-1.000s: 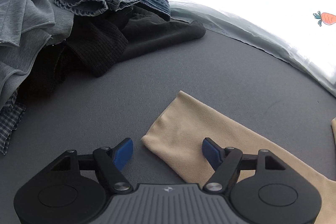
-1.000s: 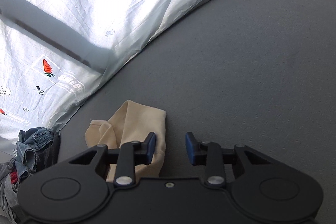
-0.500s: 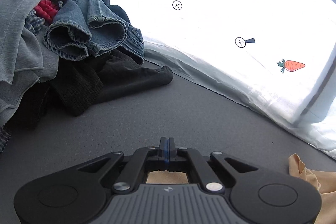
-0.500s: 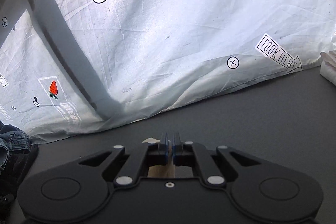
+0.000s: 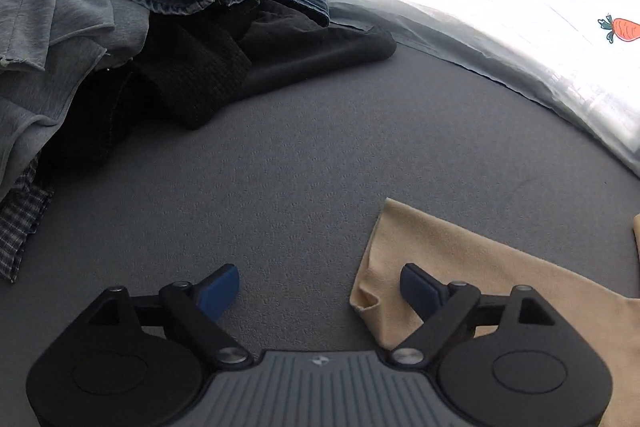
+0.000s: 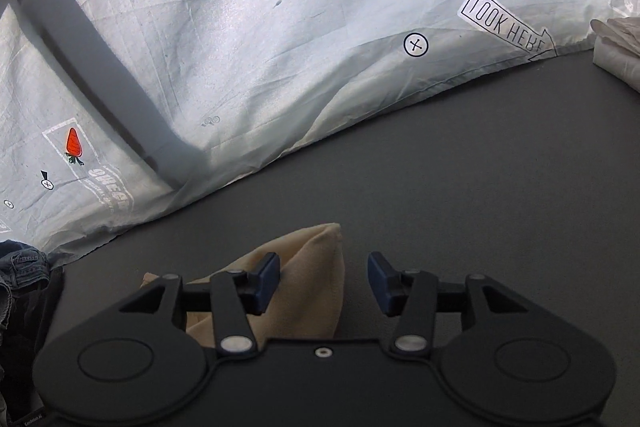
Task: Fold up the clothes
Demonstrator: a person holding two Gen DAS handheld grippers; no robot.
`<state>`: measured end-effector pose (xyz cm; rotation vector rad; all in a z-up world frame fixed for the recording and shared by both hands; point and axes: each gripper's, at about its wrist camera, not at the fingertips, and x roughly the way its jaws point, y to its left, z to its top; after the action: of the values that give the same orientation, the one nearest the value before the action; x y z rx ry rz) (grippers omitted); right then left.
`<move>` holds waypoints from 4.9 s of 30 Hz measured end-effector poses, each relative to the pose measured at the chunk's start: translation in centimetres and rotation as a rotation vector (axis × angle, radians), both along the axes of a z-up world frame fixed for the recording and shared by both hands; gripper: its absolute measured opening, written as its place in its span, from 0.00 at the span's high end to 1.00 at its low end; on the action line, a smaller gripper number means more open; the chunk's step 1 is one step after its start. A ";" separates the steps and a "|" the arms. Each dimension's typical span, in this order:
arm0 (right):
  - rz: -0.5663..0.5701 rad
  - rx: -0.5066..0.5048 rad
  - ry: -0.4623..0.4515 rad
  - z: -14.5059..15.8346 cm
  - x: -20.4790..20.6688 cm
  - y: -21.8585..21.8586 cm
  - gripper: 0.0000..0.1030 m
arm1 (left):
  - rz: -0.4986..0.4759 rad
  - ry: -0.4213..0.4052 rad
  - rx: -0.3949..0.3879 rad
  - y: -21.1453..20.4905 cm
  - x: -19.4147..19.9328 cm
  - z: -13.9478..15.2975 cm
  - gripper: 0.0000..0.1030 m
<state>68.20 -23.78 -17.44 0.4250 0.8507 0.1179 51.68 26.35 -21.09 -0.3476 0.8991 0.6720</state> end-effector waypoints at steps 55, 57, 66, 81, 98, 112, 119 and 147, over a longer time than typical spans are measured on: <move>0.089 -0.175 0.044 -0.4 -24.1 -1.5 0.55 | -0.677 -0.047 -0.342 -24.2 -14.2 5.1 0.60; 0.098 -0.183 0.064 -1.0 -25.4 -2.3 0.49 | -0.713 -0.054 -0.341 -25.5 -15.3 5.2 0.60; 0.174 -0.252 0.085 -2.9 -30.5 -4.3 0.17 | -0.745 -0.068 -0.389 -29.4 -18.5 3.8 0.60; 0.342 -0.384 -0.019 -4.3 -33.8 -3.6 0.00 | -0.728 -0.206 -0.298 -32.8 -22.7 5.4 0.98; 0.405 -0.387 -0.081 -4.6 -34.7 -4.2 0.00 | -0.554 -0.092 -0.252 -31.4 -24.4 2.6 0.97; 0.379 -0.336 0.014 -3.5 -33.4 -4.5 0.00 | -0.579 -0.056 -0.212 -30.8 -24.8 4.1 0.47; 0.313 -0.351 -0.059 -1.7 -32.0 -3.2 0.00 | -0.453 -0.105 -0.237 -26.4 -24.0 4.9 0.38; 0.095 -0.360 -0.059 -4.7 -19.1 8.4 0.00 | -0.214 -0.014 -0.082 -2.3 -7.9 2.8 0.13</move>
<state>49.13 -15.39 -22.11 0.0431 0.8143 0.0621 43.77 24.00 -18.30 -0.3239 0.9370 0.4362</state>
